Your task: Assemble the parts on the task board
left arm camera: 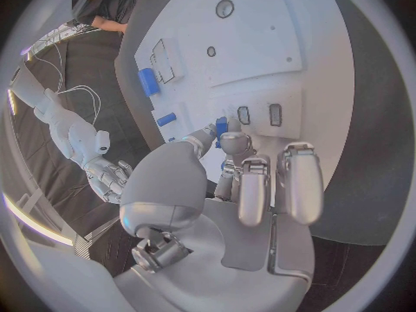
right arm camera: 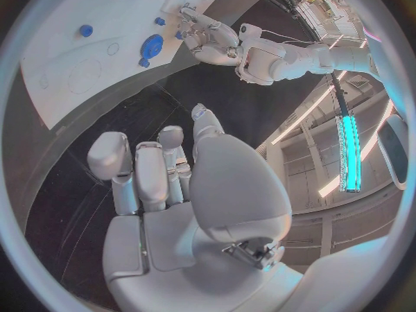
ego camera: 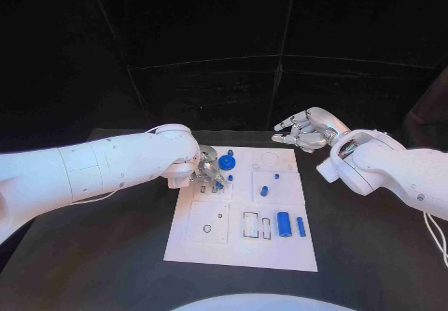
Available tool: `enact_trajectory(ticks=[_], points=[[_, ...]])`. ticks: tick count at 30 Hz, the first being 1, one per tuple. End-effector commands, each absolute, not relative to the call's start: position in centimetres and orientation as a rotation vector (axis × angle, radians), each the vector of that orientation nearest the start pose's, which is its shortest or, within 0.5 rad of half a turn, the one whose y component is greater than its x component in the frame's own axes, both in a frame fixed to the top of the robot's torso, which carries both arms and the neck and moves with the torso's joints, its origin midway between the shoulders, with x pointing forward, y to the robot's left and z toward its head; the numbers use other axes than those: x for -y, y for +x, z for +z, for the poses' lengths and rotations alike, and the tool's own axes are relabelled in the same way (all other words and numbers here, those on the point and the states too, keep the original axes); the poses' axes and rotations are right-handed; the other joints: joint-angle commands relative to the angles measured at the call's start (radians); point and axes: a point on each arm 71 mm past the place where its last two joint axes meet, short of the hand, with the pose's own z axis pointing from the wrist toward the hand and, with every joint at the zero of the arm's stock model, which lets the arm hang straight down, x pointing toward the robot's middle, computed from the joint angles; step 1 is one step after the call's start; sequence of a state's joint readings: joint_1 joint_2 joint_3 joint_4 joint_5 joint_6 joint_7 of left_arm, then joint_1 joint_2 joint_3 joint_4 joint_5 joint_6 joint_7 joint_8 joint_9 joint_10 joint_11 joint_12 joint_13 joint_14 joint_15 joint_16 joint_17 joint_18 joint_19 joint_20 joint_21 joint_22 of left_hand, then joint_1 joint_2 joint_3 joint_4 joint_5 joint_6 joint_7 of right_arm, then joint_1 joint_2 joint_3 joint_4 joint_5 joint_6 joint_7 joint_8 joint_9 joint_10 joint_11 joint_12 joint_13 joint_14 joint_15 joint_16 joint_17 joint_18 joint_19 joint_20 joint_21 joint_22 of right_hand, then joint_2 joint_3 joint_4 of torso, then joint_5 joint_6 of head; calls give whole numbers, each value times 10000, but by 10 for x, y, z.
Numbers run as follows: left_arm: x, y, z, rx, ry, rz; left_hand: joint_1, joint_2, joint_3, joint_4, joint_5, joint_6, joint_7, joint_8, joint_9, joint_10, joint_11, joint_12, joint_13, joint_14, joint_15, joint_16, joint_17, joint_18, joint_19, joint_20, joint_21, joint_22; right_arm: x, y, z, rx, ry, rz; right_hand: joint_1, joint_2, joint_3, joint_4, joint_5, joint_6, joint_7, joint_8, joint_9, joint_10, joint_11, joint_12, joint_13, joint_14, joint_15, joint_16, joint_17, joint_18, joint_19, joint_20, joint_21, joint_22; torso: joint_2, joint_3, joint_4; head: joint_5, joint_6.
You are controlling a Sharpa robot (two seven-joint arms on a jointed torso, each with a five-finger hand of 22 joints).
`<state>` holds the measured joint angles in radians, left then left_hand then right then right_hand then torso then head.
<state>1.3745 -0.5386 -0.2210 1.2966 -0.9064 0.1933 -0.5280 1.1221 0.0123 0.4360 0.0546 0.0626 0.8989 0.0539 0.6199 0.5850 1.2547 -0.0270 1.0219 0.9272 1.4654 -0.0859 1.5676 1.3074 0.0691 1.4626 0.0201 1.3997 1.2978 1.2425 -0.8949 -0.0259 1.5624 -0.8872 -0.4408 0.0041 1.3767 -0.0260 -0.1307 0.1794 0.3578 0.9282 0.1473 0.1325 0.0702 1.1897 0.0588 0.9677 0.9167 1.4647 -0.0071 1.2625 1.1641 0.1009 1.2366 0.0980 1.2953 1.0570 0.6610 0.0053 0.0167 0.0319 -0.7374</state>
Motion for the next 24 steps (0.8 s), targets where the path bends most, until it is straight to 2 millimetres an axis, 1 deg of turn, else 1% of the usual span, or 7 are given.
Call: enact_trajectory(ticks=[1, 2, 6, 10, 16, 20, 24], points=[[-129, 513, -210, -23464, -1522, -4958, -343, -198, 2274, -1645, 96, -58, -59, 170, 105, 111, 9, 133, 48, 1054, -2, 32, 2634, -119, 3, 35, 32, 49, 221, 491, -153, -16096, 3792, 9429, 131, 19, -51, -11, 52, -40, -1, 36, -7, 37, 2, 43, -4, 215, -84, -24, -12, 81, -5, -16, -54, -20, -6, 7, 16, 23, 6], [-129, 512, -210, -23381, -1585, -5017, -419, -243, 2447, -1652, 106, -65, -69, 218, 140, 130, 6, 157, 60, 1054, -7, 32, 2634, -121, 10, 31, 38, 67, 221, 491, -153, -16106, 3787, 9422, 131, 19, -51, -11, 52, -40, -1, 36, -7, 37, 2, 43, -4, 215, -84, -24, -12, 81, -5, -16, -54, -20, -2, 7, 17, 26, 11], [-132, 508, -208, -23042, -1909, -5157, -512, -329, 2668, -1679, 134, -64, -82, 289, 189, 193, -7, 244, 137, 1054, -21, 32, 2634, -131, 32, 26, 64, 117, 222, 491, -153, -16146, 3781, 9387, 143, 15, -56, -17, 50, -40, -1, 37, -8, 37, 2, 45, -4, 213, -85, -31, -19, 79, 0, -16, -51, -13, -8, 1, 18, 57, 28], [-137, 505, -210, -22912, -2120, -5098, -592, -386, 2842, -1691, 150, -58, -93, 344, 224, 233, -17, 293, 172, 1054, -31, 32, 2634, -130, 35, 16, 63, 124, 222, 492, -154, -16164, 3787, 9359, 148, 12, -59, -19, 47, -41, -1, 38, -8, 40, 2, 50, 1, 214, -85, -30, -17, 80, -3, -17, -55, -19, -22, 6, 41, 99, 11], [-147, 501, -215, -22863, -2191, -4853, -620, -408, 2906, -1698, 150, -59, -96, 362, 235, 227, -21, 278, 148, 1054, -35, 32, 2634, -128, 32, 13, 55, 115, 223, 492, -154, -16177, 3795, 9331, 149, 11, -64, -18, 44, -41, -1, 39, -8, 38, 2, 47, -3, 215, -85, -28, -12, 80, -2, -17, -55, -19, -41, 25, 115, 61, -37], [-153, 498, -223, -22918, -2094, -4606, -625, -413, 2928, -1703, 150, -61, -98, 367, 238, 227, -23, 276, 142, 1054, -36, 32, 2634, -129, 34, 12, 56, 119, 224, 492, -154, -16182, 3798, 9318, 147, 11, -67, -16, 42, -41, -1, 39, -8, 44, 3, 56, 7, 215, -85, -28, -11, 81, -5, -17, -59, -24, -47, 9, 149, 69, -52], [-156, 496, -230, -22996, -2054, -4456, -625, -415, 2932, -1705, 150, -61, -98, 368, 239, 229, -23, 278, 145, 1054, -36, 32, 2634, -129, 34, 12, 57, 120, 224, 492, -154, -16174, 3800, 9313, 147, 11, -67, -16, 42, -41, -1, 39, -8, 44, 3, 56, 7, 215, -85, -28, -11, 81, -5, -17, -59, -24, -41, 18, 127, 77, -60]])
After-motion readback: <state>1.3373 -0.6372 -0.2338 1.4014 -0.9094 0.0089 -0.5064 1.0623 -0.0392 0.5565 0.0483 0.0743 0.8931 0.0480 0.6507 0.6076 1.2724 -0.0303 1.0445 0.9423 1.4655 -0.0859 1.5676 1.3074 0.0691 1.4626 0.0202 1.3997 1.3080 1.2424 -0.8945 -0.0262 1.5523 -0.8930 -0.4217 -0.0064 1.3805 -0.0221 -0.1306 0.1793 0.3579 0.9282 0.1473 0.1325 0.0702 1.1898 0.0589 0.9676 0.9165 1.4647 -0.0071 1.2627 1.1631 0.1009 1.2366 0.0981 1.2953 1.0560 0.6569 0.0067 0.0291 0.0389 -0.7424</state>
